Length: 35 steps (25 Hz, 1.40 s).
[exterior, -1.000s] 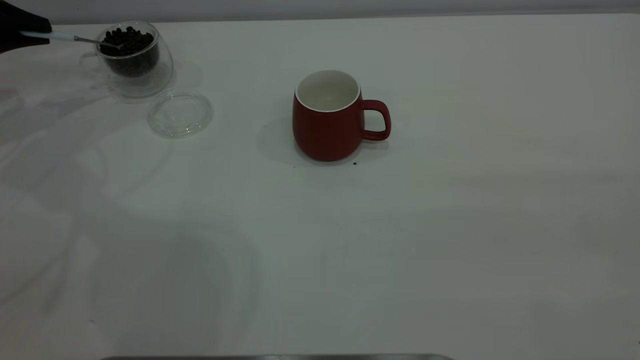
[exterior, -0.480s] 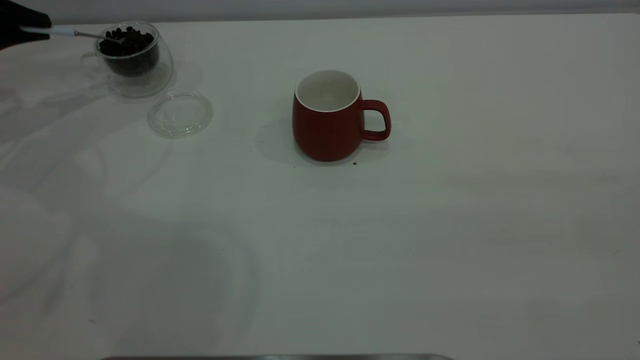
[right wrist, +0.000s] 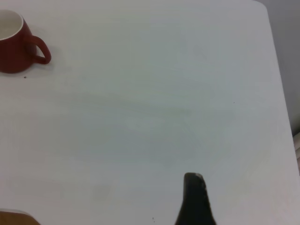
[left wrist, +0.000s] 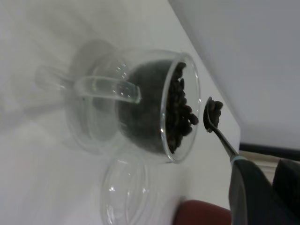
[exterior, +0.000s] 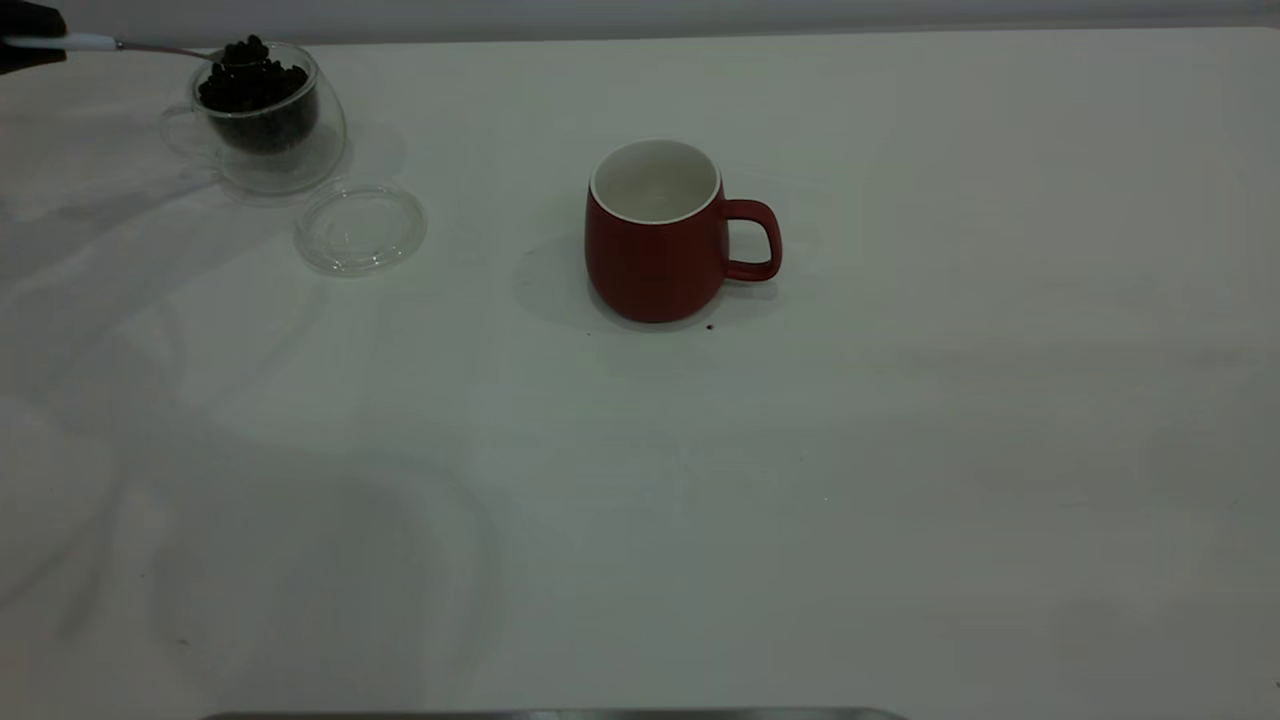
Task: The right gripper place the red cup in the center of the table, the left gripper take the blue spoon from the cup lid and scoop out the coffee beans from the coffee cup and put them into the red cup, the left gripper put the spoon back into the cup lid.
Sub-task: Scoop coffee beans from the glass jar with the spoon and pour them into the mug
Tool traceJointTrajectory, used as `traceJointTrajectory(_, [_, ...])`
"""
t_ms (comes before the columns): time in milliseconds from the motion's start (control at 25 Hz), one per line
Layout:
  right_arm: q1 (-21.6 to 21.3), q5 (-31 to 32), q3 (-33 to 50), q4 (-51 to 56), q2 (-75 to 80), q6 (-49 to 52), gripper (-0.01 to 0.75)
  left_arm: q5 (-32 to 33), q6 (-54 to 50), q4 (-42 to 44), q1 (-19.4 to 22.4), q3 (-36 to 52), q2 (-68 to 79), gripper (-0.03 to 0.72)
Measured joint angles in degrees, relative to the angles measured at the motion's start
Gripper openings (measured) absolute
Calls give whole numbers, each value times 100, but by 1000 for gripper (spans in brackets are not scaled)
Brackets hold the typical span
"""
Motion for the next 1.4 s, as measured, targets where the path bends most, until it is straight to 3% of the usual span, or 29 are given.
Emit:
traceJointTrajectory(680, [0, 0, 0, 0, 0, 0, 590, 756, 0, 112, 133, -10, 0, 122])
traceJointTrajectory(1160, [0, 0, 0, 0, 0, 0, 590, 795, 0, 203, 133, -16, 0, 122])
traceJointTrajectory(1400, [0, 0, 0, 0, 0, 0, 590, 795, 0, 259, -130, -16, 0, 122])
